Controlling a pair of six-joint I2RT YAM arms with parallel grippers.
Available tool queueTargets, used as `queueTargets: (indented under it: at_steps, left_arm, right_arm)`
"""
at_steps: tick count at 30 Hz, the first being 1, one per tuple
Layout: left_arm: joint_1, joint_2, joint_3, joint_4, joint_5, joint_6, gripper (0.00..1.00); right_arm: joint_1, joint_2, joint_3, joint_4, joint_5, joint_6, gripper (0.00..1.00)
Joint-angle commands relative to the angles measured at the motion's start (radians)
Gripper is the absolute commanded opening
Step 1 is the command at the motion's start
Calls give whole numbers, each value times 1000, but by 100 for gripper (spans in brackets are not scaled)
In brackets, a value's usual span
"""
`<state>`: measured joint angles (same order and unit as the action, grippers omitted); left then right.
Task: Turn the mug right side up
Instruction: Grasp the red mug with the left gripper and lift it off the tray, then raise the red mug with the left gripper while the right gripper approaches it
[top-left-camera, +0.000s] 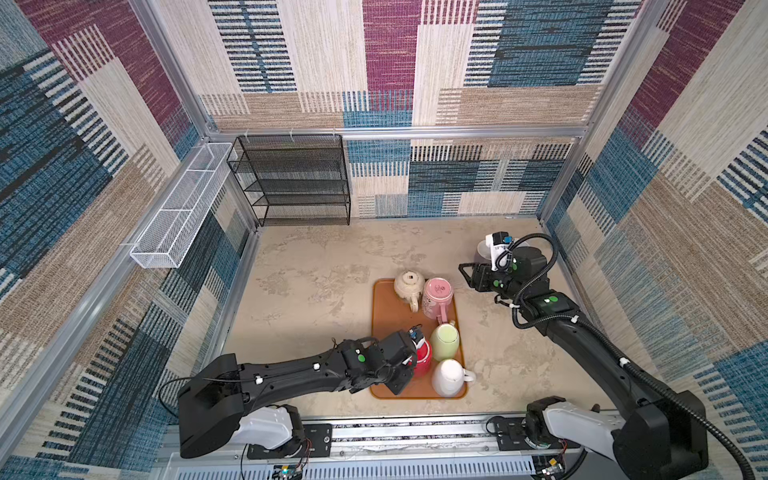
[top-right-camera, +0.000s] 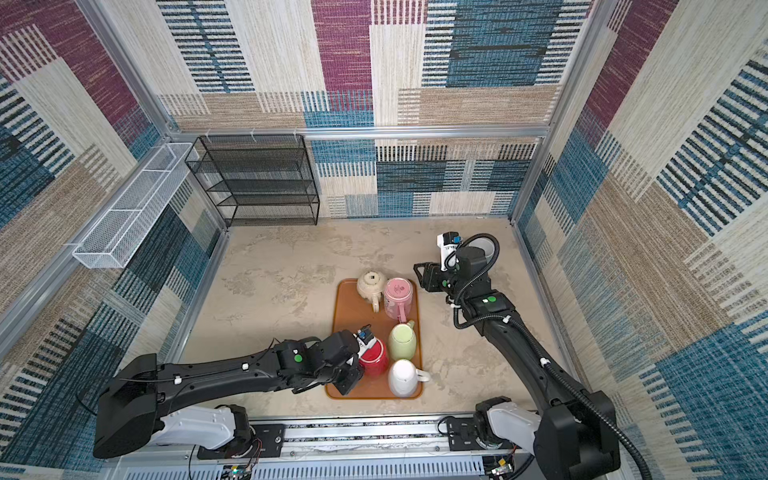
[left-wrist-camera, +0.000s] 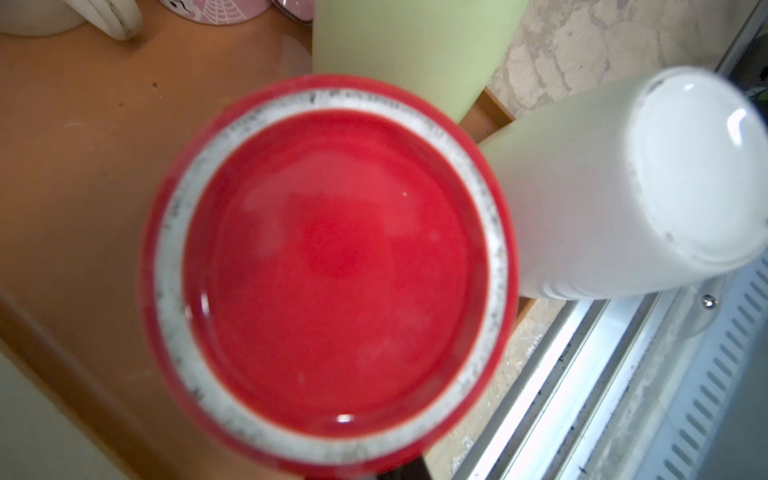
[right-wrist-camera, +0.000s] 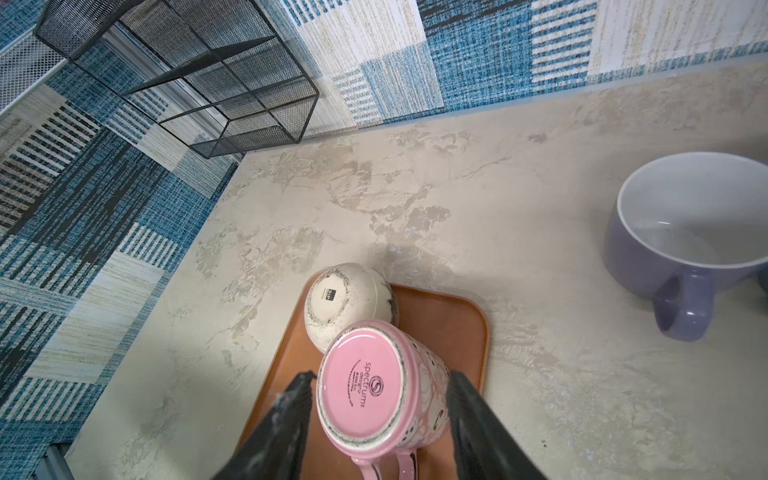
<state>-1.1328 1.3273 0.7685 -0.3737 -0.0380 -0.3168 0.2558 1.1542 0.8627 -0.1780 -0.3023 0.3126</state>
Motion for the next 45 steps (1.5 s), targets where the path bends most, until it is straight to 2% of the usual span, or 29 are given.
queueTargets:
  at_steps: [1, 9, 17, 31, 45]
  left_arm:
    - [1, -27, 6, 9, -37, 16, 0]
    - [12, -83, 6, 3, -54, 25, 0]
    - [77, -151, 7, 11, -5, 30, 0]
    - [313, -288, -16, 123, 253, -55, 0]
    - [504, -335, -19, 293, 492, -196, 0]
  right_arm:
    - [0, -8, 1, 11, 2, -4, 55]
    - [-1, -26, -19, 19, -17, 2, 55]
    - [-1, -51, -45, 26, -43, 6, 55]
    - [0, -132, -150, 127, -152, 35, 55]
    - [-1, -155, -239, 280, -358, 119, 56]
